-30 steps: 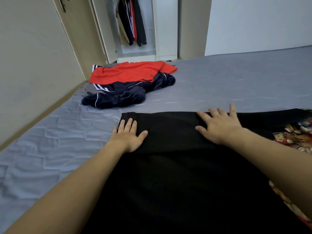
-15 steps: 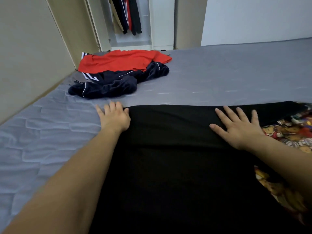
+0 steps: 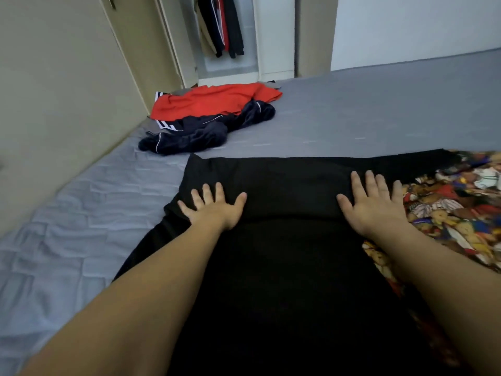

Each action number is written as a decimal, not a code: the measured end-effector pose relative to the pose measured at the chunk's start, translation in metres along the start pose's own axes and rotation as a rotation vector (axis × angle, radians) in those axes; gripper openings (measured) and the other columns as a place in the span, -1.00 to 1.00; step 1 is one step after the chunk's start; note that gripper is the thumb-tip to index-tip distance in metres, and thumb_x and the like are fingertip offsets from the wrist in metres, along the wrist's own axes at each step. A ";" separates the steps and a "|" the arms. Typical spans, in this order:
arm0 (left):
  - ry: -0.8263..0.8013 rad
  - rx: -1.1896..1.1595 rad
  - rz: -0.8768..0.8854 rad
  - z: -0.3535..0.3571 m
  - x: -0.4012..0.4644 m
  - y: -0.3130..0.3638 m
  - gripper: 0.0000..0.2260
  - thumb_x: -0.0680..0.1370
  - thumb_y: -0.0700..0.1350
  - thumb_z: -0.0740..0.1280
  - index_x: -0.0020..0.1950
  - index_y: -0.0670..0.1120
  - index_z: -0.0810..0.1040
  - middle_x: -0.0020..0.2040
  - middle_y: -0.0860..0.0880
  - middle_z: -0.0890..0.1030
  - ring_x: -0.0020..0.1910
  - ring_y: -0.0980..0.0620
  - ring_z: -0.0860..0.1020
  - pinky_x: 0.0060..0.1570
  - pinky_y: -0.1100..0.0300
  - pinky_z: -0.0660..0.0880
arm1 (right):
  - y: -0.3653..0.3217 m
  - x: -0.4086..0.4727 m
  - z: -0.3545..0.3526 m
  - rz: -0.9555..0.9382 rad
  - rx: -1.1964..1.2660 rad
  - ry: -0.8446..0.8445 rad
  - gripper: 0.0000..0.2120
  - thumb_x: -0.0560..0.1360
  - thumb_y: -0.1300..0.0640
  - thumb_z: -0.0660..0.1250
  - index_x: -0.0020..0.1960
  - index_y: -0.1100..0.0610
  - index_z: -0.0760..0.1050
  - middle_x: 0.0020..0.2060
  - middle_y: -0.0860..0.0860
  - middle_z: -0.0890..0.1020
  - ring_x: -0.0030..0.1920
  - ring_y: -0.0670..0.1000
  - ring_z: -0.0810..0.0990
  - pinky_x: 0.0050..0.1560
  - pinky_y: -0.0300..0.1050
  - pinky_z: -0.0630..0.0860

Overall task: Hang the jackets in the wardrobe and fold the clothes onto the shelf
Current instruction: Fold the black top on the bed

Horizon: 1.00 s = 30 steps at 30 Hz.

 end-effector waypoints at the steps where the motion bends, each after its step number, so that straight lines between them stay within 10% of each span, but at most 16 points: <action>1: 0.020 0.031 -0.025 0.001 -0.009 -0.008 -0.16 0.43 0.52 -0.24 0.60 0.11 -0.19 0.61 -0.06 -0.21 0.56 -0.18 -0.24 0.43 -0.30 -0.31 | 0.010 -0.014 0.000 0.008 0.007 -0.044 -0.31 0.53 -0.36 -0.30 0.57 -0.07 -0.25 0.57 0.05 -0.16 0.56 0.11 -0.18 0.48 0.23 -0.28; 7: -0.092 0.084 -0.352 -0.040 -0.061 0.023 -0.20 0.51 0.46 -0.14 0.62 0.02 -0.13 0.61 -0.14 -0.16 0.53 -0.40 -0.12 0.42 -0.41 -0.14 | 0.124 -0.077 -0.009 0.253 0.224 -0.004 -0.32 0.55 -0.33 -0.15 0.58 -0.03 0.01 0.58 0.03 -0.08 0.56 0.08 -0.13 0.49 0.21 -0.21; 12: 0.029 0.191 0.183 -0.047 -0.129 0.188 -0.32 0.55 0.37 -0.13 0.59 0.05 0.07 0.61 -0.08 0.02 0.56 -0.26 -0.05 0.31 -0.52 -0.22 | 0.164 -0.069 -0.044 0.779 1.122 0.272 -0.40 0.54 -0.12 0.15 0.50 0.12 0.20 0.50 0.16 0.18 0.45 0.23 0.21 0.44 0.13 0.19; 15: -0.020 0.188 0.442 -0.043 -0.160 0.273 -0.34 0.56 0.36 -0.03 0.58 0.07 0.07 0.58 -0.14 0.13 0.53 -0.25 0.10 0.42 -0.39 0.02 | 0.211 -0.063 -0.051 0.981 1.751 0.308 -0.66 0.55 0.02 0.13 0.20 0.19 0.43 0.21 0.11 0.46 0.03 0.16 0.53 0.07 -0.03 0.50; 19: 0.011 0.260 0.711 -0.038 -0.185 0.349 -0.43 0.58 0.21 0.08 0.55 0.04 0.13 0.50 -0.17 0.28 0.45 -0.23 0.27 0.40 -0.19 0.25 | 0.286 -0.074 -0.051 1.063 2.224 0.554 -0.84 0.56 0.06 0.11 -0.14 0.08 0.39 -0.19 -0.03 0.45 -0.31 -0.03 0.37 -0.36 -0.24 0.32; 25: 0.142 0.331 1.008 -0.043 -0.214 0.463 -0.67 0.59 -0.12 0.17 0.36 -0.06 0.47 0.33 -0.11 0.49 0.30 -0.16 0.46 0.20 0.08 0.40 | 0.373 -0.097 -0.027 0.823 2.707 0.877 -0.58 0.58 -0.04 0.04 0.27 0.07 0.53 0.19 0.05 0.60 0.19 0.13 0.55 0.29 0.09 0.43; 30: 0.015 0.348 1.200 -0.022 -0.244 0.543 -0.65 0.51 -0.07 0.38 0.28 -0.06 0.47 0.19 -0.07 0.54 0.13 -0.10 0.51 0.12 0.08 0.46 | 0.401 -0.101 -0.029 0.770 2.763 0.998 -0.62 0.57 0.10 0.02 0.05 0.18 0.60 0.08 0.17 0.65 0.08 0.18 0.62 0.08 0.10 0.57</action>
Point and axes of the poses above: each hand's wrist, its own x-axis towards the middle knuckle, its own z-axis out of the palm, y = z × x, the point moved 2 cm from there along x, towards the middle knuckle
